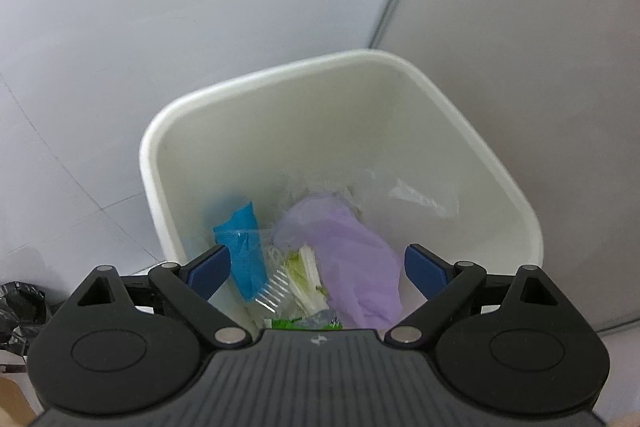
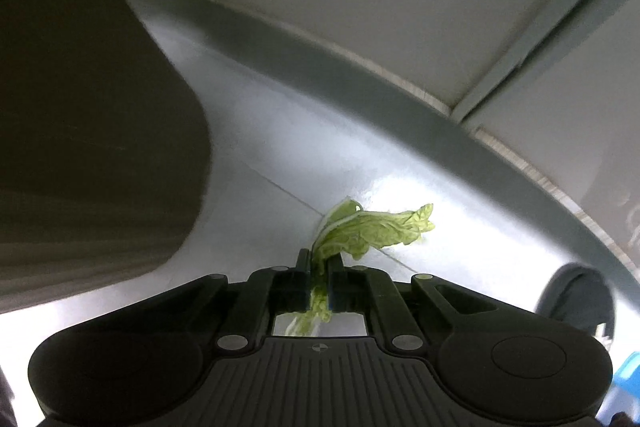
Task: Collect trash
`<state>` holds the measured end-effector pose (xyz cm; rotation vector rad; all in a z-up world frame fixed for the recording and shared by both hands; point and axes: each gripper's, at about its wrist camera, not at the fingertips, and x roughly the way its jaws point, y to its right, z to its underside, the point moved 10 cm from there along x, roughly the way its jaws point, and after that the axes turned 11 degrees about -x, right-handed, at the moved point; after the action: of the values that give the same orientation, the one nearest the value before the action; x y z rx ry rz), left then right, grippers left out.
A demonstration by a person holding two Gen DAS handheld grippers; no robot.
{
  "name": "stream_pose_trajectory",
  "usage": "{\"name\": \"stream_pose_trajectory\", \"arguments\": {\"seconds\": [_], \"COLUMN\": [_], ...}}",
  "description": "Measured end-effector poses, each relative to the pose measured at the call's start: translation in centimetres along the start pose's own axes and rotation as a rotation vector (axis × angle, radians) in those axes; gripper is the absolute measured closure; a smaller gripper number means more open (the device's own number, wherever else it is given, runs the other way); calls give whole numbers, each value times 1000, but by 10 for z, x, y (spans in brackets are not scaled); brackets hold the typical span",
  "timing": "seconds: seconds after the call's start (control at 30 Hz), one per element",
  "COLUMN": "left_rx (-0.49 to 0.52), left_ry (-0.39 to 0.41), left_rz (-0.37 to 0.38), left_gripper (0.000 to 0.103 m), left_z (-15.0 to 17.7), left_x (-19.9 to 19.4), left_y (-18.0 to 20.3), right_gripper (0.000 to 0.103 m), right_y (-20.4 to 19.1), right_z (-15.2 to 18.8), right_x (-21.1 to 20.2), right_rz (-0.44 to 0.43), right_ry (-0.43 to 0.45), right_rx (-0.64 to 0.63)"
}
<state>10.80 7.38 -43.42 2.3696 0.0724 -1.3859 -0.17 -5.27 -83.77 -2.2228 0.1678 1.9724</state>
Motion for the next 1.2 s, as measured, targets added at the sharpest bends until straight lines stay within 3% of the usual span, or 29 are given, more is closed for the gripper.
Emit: {"name": "stream_pose_trajectory", "arguments": {"seconds": [0.23, 0.5, 0.97, 1.2], "left_rx": [-52, -36, -9, -2], "left_ry": [14, -14, -74, -96], "left_rz": [17, 33, 10, -1], "left_gripper": [11, 11, 11, 11], "left_z": [-13, -20, -21, -20], "left_x": [-18, -45, -102, -134], "left_y": [-2, 9, 14, 10], "right_gripper": [97, 97, 97, 97], "right_y": [-8, -10, -41, -72], "right_z": [-8, -25, -41, -71], "right_x": [-74, -181, -394, -507], "right_rz": [8, -18, -119, -209], "right_ry": [34, 110, 268, 401], "right_rx": [-115, -197, -374, -412]}}
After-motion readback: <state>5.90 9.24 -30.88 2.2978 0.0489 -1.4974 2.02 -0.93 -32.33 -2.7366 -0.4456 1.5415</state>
